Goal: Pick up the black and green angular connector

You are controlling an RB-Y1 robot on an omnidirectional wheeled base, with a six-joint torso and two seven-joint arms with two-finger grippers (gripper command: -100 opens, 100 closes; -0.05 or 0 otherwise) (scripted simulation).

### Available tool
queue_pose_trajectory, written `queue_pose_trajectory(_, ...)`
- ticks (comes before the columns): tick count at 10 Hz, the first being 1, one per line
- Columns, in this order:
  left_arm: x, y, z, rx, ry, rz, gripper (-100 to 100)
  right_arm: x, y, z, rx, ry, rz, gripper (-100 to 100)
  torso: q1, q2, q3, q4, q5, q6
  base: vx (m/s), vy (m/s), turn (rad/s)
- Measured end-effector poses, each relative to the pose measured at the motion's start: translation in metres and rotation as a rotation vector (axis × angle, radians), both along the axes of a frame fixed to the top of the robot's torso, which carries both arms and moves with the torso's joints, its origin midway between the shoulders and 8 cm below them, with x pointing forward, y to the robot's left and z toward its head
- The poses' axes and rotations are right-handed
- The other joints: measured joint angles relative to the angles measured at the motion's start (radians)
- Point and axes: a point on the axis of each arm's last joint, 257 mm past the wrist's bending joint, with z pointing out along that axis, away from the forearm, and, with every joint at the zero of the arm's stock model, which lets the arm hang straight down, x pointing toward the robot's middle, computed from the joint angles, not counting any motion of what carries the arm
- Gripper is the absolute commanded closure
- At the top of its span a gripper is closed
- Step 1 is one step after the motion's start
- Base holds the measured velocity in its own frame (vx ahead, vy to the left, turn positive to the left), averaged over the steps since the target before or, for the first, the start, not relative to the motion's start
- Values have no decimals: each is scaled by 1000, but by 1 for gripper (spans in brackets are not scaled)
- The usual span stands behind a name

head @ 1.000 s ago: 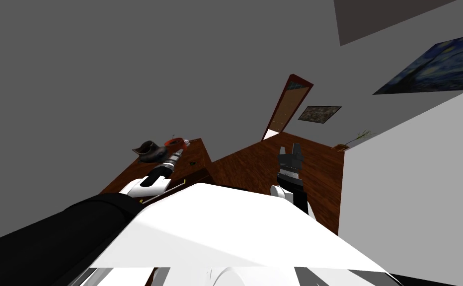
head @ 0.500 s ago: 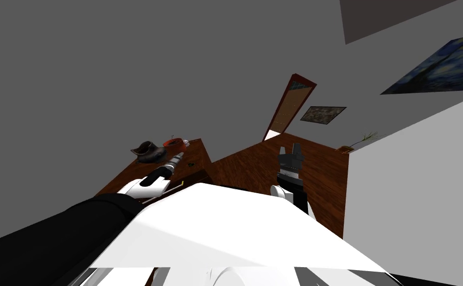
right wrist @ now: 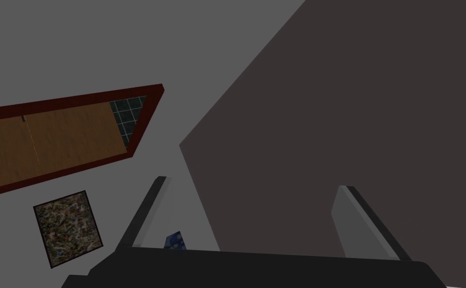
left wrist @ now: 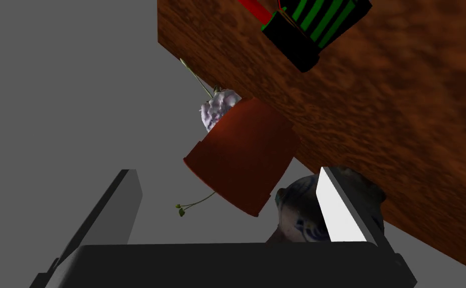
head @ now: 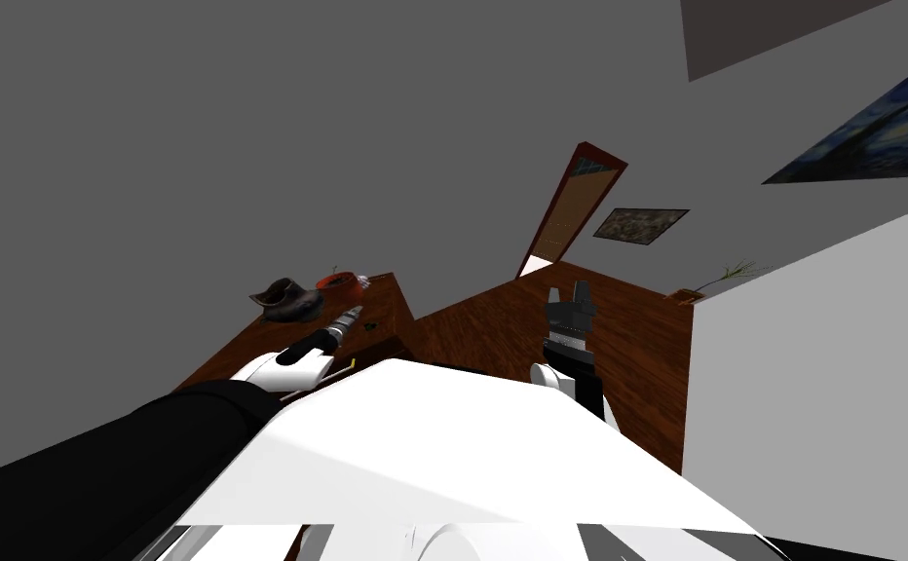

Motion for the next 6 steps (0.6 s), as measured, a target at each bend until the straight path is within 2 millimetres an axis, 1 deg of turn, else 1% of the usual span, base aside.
queue_pose_trajectory(3,-15,-8,-22,-54,74,17,-100,0,0,0,0,0,0,0,-1,-1,-1,0,0,0,64,-35,19)
queue_pose_trajectory(4,-22,-9,-30,-74,104,25,-100,0,0,0,0,0,0,0,0,-2,-1,0,0,0,69,-31,1)
queue_pose_trajectory(6,-33,-15,-49,-112,154,40,-100,0,0,0,0,0,0,0,0,-2,-1,0,0,0,70,-21,-14)
